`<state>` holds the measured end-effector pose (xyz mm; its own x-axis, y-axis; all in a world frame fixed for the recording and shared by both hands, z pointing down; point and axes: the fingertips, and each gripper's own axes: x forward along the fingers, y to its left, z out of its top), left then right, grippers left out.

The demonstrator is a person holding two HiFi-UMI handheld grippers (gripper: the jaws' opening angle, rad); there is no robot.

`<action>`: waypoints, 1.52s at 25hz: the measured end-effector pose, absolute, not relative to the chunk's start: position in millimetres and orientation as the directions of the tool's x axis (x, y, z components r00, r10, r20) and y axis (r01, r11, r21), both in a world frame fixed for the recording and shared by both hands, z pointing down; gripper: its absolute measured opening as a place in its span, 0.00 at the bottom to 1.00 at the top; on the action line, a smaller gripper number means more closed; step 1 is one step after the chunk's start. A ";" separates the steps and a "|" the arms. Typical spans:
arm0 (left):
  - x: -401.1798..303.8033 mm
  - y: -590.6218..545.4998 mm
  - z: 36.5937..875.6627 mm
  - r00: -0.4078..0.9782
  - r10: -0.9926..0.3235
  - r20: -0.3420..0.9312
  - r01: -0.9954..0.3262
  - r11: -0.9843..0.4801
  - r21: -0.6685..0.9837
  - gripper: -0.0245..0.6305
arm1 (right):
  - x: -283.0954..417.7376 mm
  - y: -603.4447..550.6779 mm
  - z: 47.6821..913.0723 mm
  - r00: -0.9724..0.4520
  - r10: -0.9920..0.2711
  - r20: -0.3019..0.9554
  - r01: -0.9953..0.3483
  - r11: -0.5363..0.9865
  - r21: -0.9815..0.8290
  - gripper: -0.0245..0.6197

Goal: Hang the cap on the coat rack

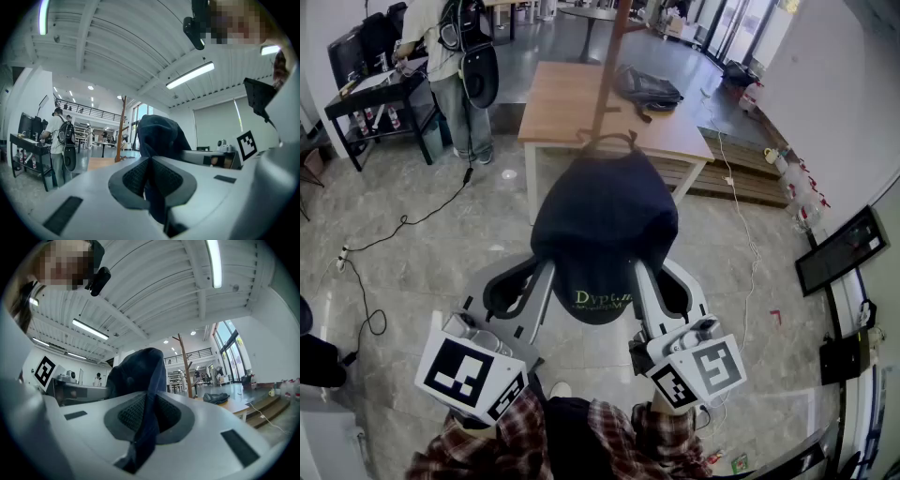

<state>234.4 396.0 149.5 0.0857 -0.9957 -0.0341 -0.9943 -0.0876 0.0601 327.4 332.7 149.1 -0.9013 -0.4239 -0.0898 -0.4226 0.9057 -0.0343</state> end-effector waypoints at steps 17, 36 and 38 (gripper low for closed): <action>61.3 262.3 179.9 0.187 -0.982 0.002 -0.977 -0.186 0.102 0.08 | 158.7 207.5 177.2 -0.858 -0.513 -0.037 -0.511 0.858 -0.042 0.10; -44.9 161.2 208.7 0.343 -0.936 0.077 -0.930 -0.327 0.170 0.08 | 60.5 121.4 208.7 -0.763 -0.645 0.046 -0.645 0.756 -0.108 0.10; -48.7 147.2 215.7 0.350 -0.932 0.089 -0.926 -0.330 0.180 0.08 | 57.2 109.3 215.9 -0.760 -0.648 0.059 -0.650 0.752 -0.113 0.10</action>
<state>-48.7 147.2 215.7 0.3499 -0.9325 0.0895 -0.9264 -0.3304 0.1804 57.2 109.3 215.9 -0.7597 -0.6476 0.0593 -0.6496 0.7517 -0.1135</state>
